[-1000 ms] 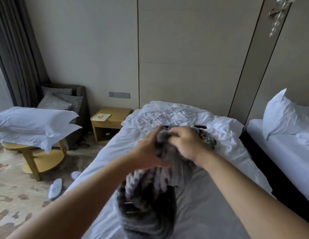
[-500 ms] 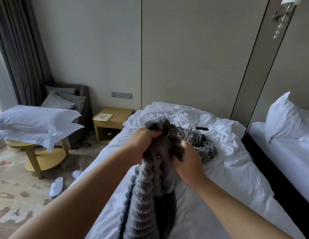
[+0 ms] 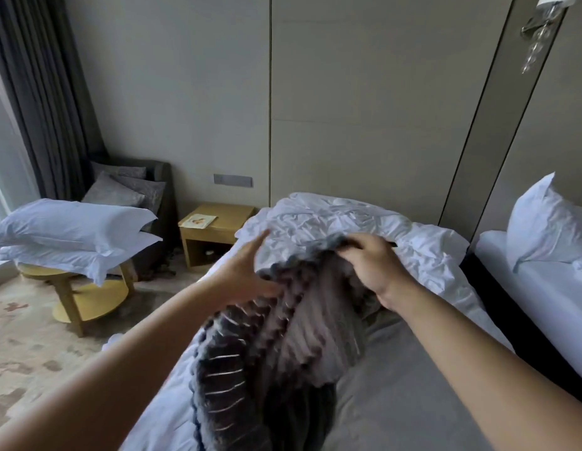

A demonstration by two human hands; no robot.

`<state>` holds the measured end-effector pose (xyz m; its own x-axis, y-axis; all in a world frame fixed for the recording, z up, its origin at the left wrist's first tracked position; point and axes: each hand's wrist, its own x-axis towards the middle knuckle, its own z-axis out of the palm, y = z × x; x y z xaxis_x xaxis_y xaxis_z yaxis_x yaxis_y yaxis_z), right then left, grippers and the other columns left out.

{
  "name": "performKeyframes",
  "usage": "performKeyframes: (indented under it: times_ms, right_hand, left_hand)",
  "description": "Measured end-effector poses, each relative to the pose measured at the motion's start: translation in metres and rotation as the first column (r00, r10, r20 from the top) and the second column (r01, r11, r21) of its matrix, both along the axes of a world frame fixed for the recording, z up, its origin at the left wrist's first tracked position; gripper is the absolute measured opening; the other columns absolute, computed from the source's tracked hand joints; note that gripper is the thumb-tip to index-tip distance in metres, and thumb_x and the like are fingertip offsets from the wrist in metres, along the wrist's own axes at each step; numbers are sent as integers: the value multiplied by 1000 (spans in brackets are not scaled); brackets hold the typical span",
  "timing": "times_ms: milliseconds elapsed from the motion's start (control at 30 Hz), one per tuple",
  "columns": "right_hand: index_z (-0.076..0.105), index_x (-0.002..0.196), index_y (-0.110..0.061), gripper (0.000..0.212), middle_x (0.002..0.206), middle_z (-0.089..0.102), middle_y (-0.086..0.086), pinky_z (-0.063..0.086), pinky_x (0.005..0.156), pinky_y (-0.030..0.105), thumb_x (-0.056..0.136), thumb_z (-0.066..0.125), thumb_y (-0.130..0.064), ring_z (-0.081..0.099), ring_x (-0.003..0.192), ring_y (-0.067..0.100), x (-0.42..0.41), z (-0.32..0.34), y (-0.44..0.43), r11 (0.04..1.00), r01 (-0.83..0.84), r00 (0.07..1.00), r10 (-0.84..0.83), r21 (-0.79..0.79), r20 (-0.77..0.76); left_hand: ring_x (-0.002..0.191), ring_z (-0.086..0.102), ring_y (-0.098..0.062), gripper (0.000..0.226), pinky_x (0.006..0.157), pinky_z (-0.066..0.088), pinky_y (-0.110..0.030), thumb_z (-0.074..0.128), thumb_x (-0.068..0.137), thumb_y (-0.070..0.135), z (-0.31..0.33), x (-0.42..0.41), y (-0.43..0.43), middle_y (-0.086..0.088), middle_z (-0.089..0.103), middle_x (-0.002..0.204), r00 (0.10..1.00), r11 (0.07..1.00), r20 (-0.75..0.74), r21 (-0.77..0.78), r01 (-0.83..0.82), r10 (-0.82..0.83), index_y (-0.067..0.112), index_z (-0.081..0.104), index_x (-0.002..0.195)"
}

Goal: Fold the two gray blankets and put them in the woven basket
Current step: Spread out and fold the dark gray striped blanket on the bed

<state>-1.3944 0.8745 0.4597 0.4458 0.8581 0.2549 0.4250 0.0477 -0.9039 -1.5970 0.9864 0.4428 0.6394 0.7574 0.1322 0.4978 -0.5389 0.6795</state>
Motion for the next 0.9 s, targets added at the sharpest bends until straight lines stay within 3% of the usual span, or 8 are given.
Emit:
performKeyframes:
  times_ms: [67,133,200,333,467,600,733,900]
  right_hand:
    - [67,76,-13,14,71,69,4,48,61,31,65,64,-21,61,66,18,-23,2,0,987,-161,987,161,-25,8]
    - [62,72,-20,13,60,60,-9,44,53,20,63,62,-12,54,57,6,-29,-1,-1,977,-212,977,212,9,24]
    - [60,79,-22,18,62,57,-9,41,55,21,66,62,-9,49,59,6,-23,-13,-4,978,-206,978,206,23,24]
    - [60,90,-13,24,76,47,5,38,55,19,66,56,-16,46,66,10,-16,-45,-12,975,-216,953,223,54,-204]
    - [60,90,-12,28,74,56,3,40,58,23,64,51,-16,53,67,12,-22,-66,-12,937,-320,820,349,141,-454]
    - [57,92,-9,42,75,56,7,37,60,28,54,42,-7,51,71,17,-22,-72,-13,928,-325,778,372,183,-506]
    - [61,92,-18,45,74,58,2,38,54,21,53,47,-4,51,70,14,-18,-85,-19,963,-268,930,258,-3,-260]
    - [55,63,-20,9,63,62,1,33,53,20,60,63,-25,58,67,19,-11,-114,-10,992,109,969,-92,-61,228]
  left_hand:
    - [104,52,13,96,81,42,-5,81,63,36,2,26,-30,40,51,118,965,972,111,12,236,-236,54,26,139]
    - [84,59,2,47,67,41,-6,74,74,40,3,47,-43,20,64,93,970,966,78,138,219,-231,39,55,117]
    - [65,50,-6,13,57,36,-9,67,84,39,7,53,-48,11,57,68,984,964,-63,195,178,-169,29,62,80]
    - [71,50,-11,20,56,32,-20,65,87,37,-1,56,-54,1,61,76,953,952,-194,156,263,-231,18,71,94]
    - [73,51,-11,25,61,34,-22,68,85,37,1,57,-58,-3,67,87,936,946,-216,110,305,-277,17,71,100]
    - [68,50,-10,25,58,34,-19,67,86,36,4,52,-57,-5,67,83,941,959,-233,88,271,-245,14,72,96]
    - [65,49,-14,27,62,39,-21,60,92,30,5,38,-50,-5,60,77,994,988,-24,-114,100,-103,5,68,87]
    - [70,56,-24,28,72,44,-35,60,92,18,12,32,-75,-15,61,77,922,877,373,-402,262,-105,-7,63,82]
